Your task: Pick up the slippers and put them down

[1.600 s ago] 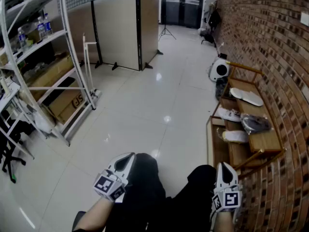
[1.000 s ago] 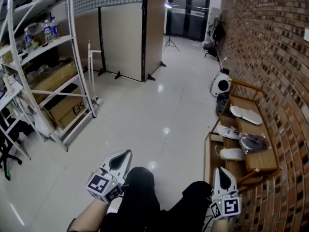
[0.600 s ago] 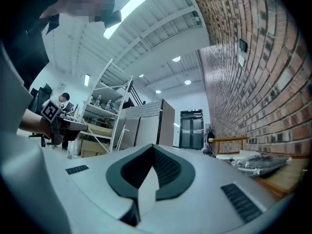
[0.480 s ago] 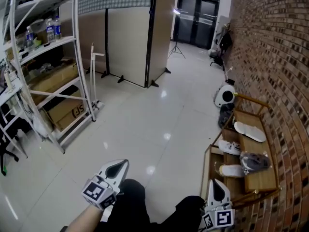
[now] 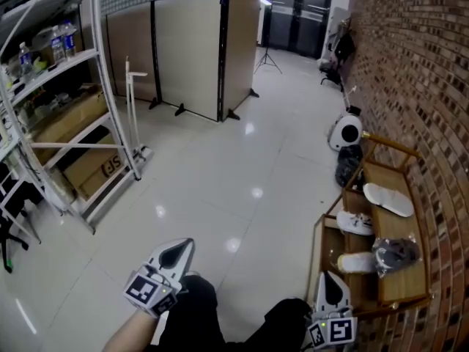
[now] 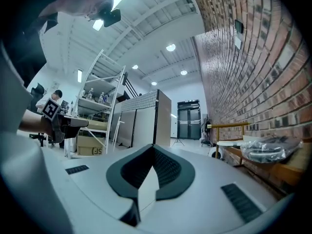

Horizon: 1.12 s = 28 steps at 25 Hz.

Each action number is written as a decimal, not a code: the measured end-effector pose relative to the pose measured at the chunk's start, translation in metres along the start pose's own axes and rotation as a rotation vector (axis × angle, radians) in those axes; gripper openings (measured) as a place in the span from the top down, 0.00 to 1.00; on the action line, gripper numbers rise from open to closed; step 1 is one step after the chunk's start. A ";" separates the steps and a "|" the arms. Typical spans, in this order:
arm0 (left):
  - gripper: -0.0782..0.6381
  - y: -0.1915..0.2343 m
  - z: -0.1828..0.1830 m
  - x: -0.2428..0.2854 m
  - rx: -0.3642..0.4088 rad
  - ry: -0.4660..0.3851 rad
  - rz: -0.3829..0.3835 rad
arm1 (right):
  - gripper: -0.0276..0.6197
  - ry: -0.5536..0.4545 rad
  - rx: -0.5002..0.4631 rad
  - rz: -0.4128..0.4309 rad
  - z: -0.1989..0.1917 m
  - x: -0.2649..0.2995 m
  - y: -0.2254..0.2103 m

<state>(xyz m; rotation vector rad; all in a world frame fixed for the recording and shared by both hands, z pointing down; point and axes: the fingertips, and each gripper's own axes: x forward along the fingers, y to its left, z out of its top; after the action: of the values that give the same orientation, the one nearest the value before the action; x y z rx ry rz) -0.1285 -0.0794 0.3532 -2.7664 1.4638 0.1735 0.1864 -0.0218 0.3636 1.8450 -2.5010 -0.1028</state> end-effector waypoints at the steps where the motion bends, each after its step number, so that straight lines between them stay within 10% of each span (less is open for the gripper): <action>1: 0.89 0.003 -0.001 0.005 -0.008 -0.001 0.003 | 0.94 0.001 0.004 0.000 -0.001 0.005 -0.002; 28: 0.89 0.018 -0.001 0.128 -0.021 -0.015 -0.151 | 0.94 -0.048 -0.023 -0.143 0.027 0.063 -0.050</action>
<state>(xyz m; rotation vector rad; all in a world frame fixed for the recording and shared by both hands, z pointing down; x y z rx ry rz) -0.0715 -0.1950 0.3417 -2.8701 1.2506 0.2080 0.2133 -0.0961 0.3327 2.0346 -2.3836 -0.1803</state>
